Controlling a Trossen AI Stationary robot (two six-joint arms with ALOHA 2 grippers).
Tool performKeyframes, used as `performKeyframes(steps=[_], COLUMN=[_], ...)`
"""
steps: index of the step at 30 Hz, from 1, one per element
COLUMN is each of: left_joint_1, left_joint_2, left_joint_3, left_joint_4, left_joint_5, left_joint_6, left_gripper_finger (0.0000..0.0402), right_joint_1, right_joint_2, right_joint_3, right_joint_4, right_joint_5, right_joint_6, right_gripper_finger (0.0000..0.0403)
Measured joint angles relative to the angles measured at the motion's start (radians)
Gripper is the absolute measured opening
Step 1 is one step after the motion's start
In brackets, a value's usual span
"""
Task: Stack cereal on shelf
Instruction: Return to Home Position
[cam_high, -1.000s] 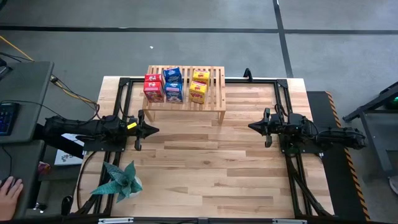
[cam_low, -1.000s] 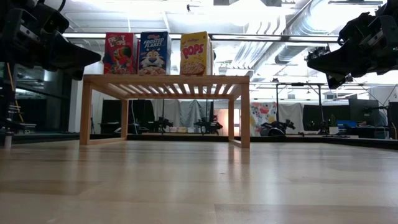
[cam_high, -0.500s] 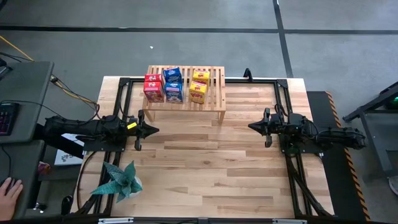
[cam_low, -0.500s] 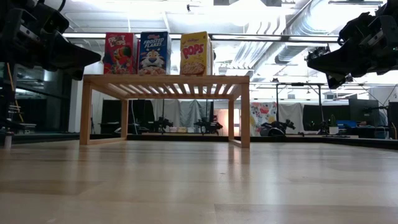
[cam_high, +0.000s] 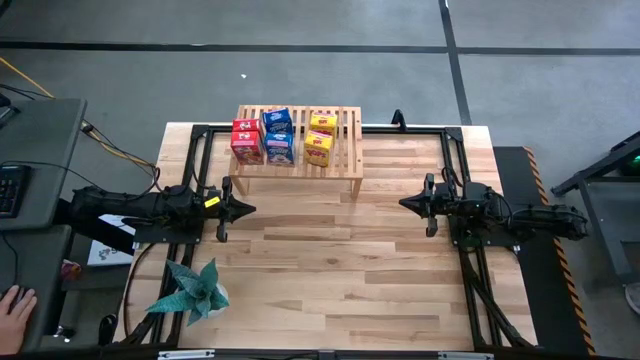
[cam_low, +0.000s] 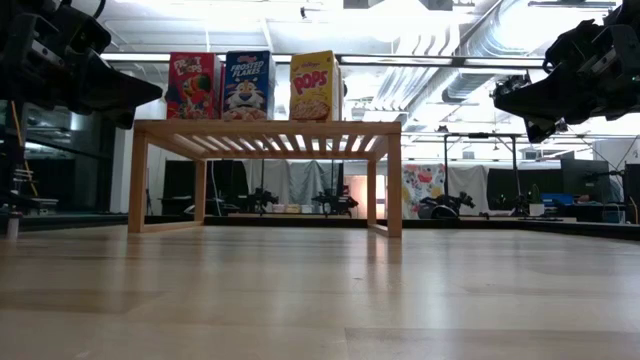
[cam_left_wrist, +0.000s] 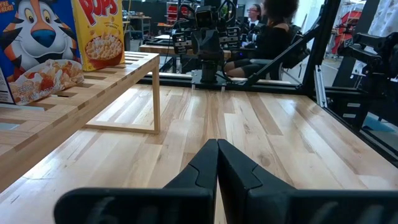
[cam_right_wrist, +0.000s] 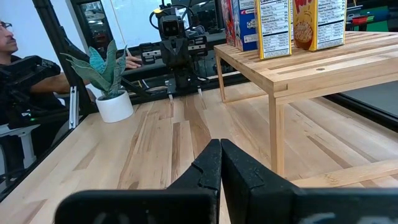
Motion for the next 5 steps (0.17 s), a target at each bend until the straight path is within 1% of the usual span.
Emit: performKeyframes(steps=[5], left_joint_1=[0.0], left_joint_2=[0.0], left_joint_3=[0.0], left_joint_4=[0.0], left_joint_5=[0.0], left_joint_6=[0.0], left_gripper_finger=[0.0], right_joint_1=[0.0], right_joint_2=[0.0], right_joint_3=[0.0], right_joint_4=[0.0], right_joint_5=[0.0], right_joint_6=[0.0], right_gripper_finger=[0.0])
